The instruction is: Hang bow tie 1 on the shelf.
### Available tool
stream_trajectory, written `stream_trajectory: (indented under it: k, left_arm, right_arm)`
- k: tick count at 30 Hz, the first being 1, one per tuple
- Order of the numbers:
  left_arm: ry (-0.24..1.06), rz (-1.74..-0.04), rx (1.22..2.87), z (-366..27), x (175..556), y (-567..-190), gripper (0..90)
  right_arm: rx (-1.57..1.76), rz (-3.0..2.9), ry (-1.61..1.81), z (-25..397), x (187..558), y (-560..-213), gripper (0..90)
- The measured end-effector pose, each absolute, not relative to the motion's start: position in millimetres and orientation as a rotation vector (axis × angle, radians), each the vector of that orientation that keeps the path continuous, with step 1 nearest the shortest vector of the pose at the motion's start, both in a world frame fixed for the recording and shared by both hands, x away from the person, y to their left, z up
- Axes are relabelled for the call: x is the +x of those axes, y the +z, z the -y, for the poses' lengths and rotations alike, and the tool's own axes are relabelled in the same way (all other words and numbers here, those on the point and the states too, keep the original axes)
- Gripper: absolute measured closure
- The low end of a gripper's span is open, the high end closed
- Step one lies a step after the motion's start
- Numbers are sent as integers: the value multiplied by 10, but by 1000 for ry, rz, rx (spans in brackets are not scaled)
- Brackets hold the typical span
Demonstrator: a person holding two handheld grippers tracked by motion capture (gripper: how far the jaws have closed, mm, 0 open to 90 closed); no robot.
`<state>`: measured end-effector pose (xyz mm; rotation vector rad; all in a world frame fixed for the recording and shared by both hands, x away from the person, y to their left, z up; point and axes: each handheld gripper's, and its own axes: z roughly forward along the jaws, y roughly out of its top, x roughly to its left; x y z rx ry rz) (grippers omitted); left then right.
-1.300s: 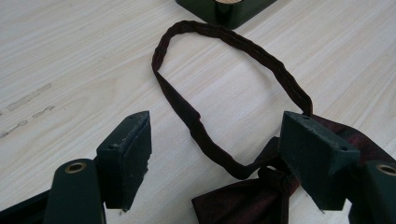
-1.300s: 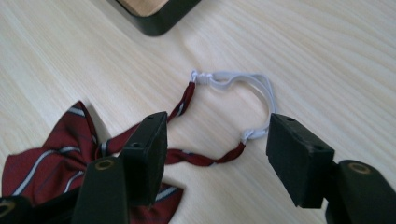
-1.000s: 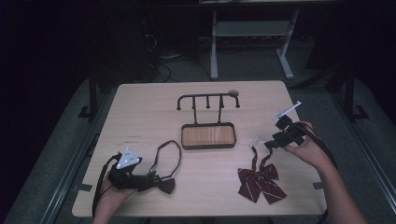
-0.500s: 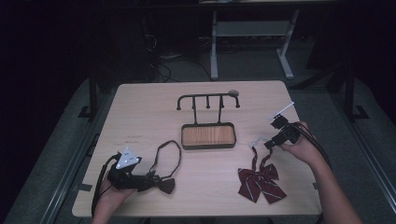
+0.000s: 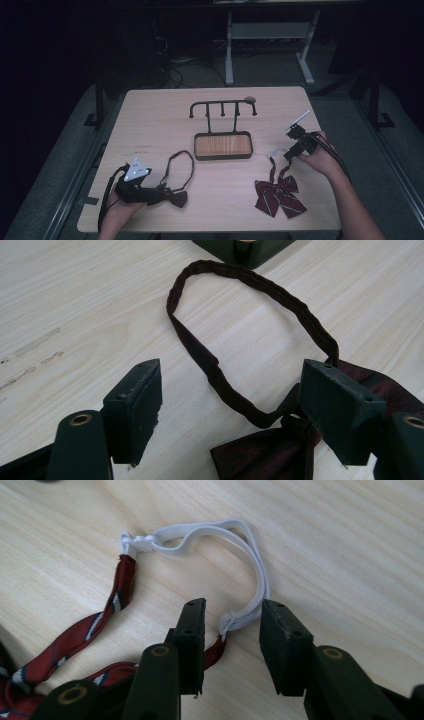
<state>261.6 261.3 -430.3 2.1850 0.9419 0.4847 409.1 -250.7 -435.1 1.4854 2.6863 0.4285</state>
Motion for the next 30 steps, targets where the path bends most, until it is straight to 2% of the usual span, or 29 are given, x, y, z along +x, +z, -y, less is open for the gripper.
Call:
stream_trajectory:
  k: [7, 14, 19, 25, 30]
  left_arm:
    - [486, -941, 2184, -2615, 2614, -4300, 260]
    - [487, -939, 2184, -2618, 2615, -4298, 260]
    - [488, -938, 2183, -2617, 2612, -4296, 260]
    - [487, -939, 2180, -2619, 2612, -4296, 260]
    - [484, -942, 2175, -2622, 2609, -4292, 260]
  right_arm:
    - [1482, -2685, 412, 2478, 4093, -4354, 667]
    - [1523, -2667, 421, 2479, 4089, -4312, 584]
    - [1531, -2666, 370, 2445, 4094, -4327, 584]
    - [1523, -2660, 332, 2403, 4108, -4353, 638]
    - [1551, -2631, 307, 2406, 4111, -4357, 612]
